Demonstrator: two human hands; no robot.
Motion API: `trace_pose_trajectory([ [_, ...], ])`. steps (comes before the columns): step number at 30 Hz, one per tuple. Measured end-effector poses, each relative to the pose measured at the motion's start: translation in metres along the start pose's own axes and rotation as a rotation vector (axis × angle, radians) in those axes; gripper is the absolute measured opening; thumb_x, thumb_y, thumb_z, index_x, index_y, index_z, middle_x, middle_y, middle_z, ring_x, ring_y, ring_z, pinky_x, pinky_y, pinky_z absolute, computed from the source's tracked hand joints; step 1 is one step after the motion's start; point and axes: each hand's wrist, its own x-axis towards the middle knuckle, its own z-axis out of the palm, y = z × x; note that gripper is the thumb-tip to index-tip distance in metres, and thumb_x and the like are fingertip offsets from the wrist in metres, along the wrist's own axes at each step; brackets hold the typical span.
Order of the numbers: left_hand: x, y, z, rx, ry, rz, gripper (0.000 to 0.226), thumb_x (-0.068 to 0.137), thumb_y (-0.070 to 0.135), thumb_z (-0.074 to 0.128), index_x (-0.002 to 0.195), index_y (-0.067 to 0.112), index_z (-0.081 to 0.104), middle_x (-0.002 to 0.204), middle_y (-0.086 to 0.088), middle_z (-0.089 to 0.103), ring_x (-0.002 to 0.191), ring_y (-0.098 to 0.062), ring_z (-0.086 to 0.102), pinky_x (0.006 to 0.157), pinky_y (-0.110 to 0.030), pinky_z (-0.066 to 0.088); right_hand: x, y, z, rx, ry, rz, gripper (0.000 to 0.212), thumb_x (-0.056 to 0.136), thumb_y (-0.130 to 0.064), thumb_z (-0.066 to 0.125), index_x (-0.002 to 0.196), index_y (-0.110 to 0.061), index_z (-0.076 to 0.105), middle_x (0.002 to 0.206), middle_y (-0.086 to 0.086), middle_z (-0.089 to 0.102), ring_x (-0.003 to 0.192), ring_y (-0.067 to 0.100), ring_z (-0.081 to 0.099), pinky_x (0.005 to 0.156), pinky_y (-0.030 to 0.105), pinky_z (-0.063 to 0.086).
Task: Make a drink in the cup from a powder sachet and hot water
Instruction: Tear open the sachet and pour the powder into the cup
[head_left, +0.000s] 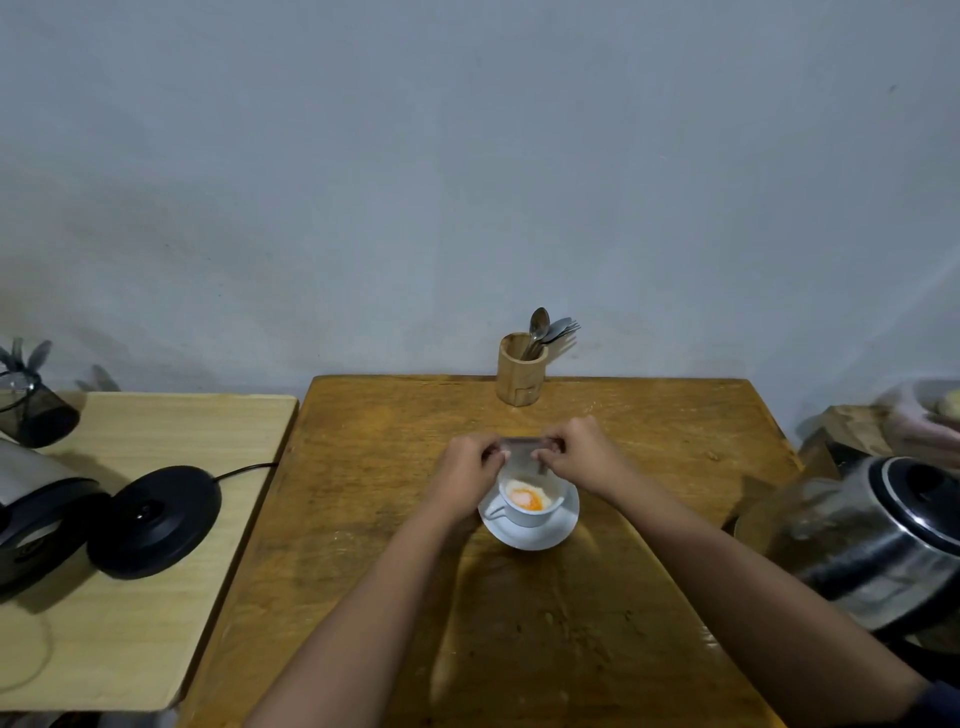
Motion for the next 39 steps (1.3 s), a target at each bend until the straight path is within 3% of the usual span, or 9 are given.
trace_pose_trajectory([
  [4, -0.012, -0.015, -0.017, -0.147, 0.1, -0.042, 0.009, 0.088, 0.017, 0.057, 0.085, 0.016, 0.066, 0.078, -0.005, 0.068, 0.072, -0.022, 0.061, 0.065, -0.034, 0.05, -0.003, -0.023, 0.007, 0.281, 0.11, -0.018, 0.012, 0.082, -0.007, 0.065, 0.074, -0.015, 0.065, 0.061, -0.005, 0.055, 0.057, 0.005, 0.049, 0.055, 0.017, 0.041],
  [8, -0.032, -0.037, -0.032, -0.24, 0.189, -0.127, 0.007, 0.089, 0.018, 0.058, 0.086, 0.019, 0.063, 0.072, 0.003, 0.06, 0.066, -0.01, 0.054, 0.058, -0.019, 0.042, -0.006, -0.054, 0.034, 0.484, 0.148, -0.007, 0.012, 0.08, -0.002, 0.067, 0.077, -0.012, 0.061, 0.067, -0.001, 0.056, 0.059, 0.006, 0.051, 0.057, 0.015, 0.044],
  [10, -0.044, -0.054, -0.035, -0.275, 0.242, -0.171, 0.008, 0.088, 0.015, 0.058, 0.085, 0.019, 0.064, 0.071, 0.004, 0.06, 0.064, -0.008, 0.053, 0.056, -0.013, 0.043, -0.008, -0.065, 0.055, 0.535, 0.138, -0.006, 0.021, 0.08, -0.005, 0.069, 0.072, -0.019, 0.056, 0.065, -0.003, 0.056, 0.059, 0.008, 0.052, 0.055, 0.016, 0.044],
  [15, -0.08, -0.093, -0.028, -0.323, 0.299, -0.38, 0.014, 0.085, 0.01, 0.061, 0.075, 0.019, 0.06, 0.062, 0.003, 0.054, 0.058, -0.009, 0.049, 0.059, -0.028, 0.042, -0.017, -0.077, 0.114, 0.458, 0.087, 0.106, 0.032, 0.076, -0.011, 0.073, 0.061, -0.025, 0.048, 0.058, -0.006, 0.053, 0.058, 0.011, 0.052, 0.053, 0.021, 0.04],
  [19, -0.102, -0.112, -0.012, -0.291, 0.281, -0.479, 0.008, 0.084, 0.006, 0.06, 0.087, 0.014, 0.062, 0.072, -0.004, 0.06, 0.069, -0.017, 0.056, 0.065, -0.028, 0.044, -0.026, -0.071, 0.15, 0.435, 0.008, 0.156, 0.023, 0.073, -0.008, 0.071, 0.064, -0.018, 0.052, 0.059, -0.005, 0.052, 0.062, 0.016, 0.051, 0.053, 0.023, 0.036],
  [22, -0.112, -0.119, -0.005, -0.272, 0.28, -0.518, 0.014, 0.086, 0.006, 0.057, 0.099, 0.009, 0.063, 0.081, -0.005, 0.062, 0.08, -0.019, 0.059, 0.065, -0.025, 0.042, -0.033, -0.067, 0.167, 0.398, -0.026, 0.125, 0.011, 0.074, -0.005, 0.071, 0.078, -0.01, 0.062, 0.066, -0.001, 0.057, 0.071, 0.017, 0.056, 0.056, 0.02, 0.04],
  [28, -0.119, -0.124, 0.002, -0.109, 0.25, -0.442, 0.026, 0.091, 0.01, 0.048, 0.114, 0.011, 0.06, 0.1, -0.003, 0.066, 0.084, -0.01, 0.055, 0.059, -0.011, 0.038, -0.046, -0.061, 0.189, 0.309, -0.014, 0.038, 0.017, 0.082, -0.011, 0.062, 0.098, -0.01, 0.067, 0.098, 0.008, 0.07, 0.085, 0.014, 0.06, 0.076, 0.024, 0.047],
  [32, -0.118, -0.128, 0.008, -0.045, 0.214, -0.414, 0.032, 0.088, 0.005, 0.051, 0.118, 0.01, 0.057, 0.114, -0.01, 0.06, 0.097, -0.019, 0.058, 0.078, -0.024, 0.047, -0.05, -0.059, 0.191, 0.229, -0.066, -0.033, 0.03, 0.087, -0.012, 0.057, 0.116, -0.008, 0.063, 0.12, 0.011, 0.063, 0.107, 0.02, 0.058, 0.094, 0.029, 0.045],
  [39, -0.122, -0.131, 0.013, 0.071, 0.139, -0.38, 0.036, 0.091, 0.008, 0.047, 0.128, 0.008, 0.046, 0.129, -0.008, 0.045, 0.118, -0.022, 0.048, 0.093, -0.029, 0.044, -0.051, -0.053, 0.194, 0.158, -0.097, -0.079, 0.033, 0.089, -0.014, 0.055, 0.121, -0.012, 0.058, 0.125, 0.006, 0.052, 0.104, 0.014, 0.053, 0.09, 0.024, 0.047],
])
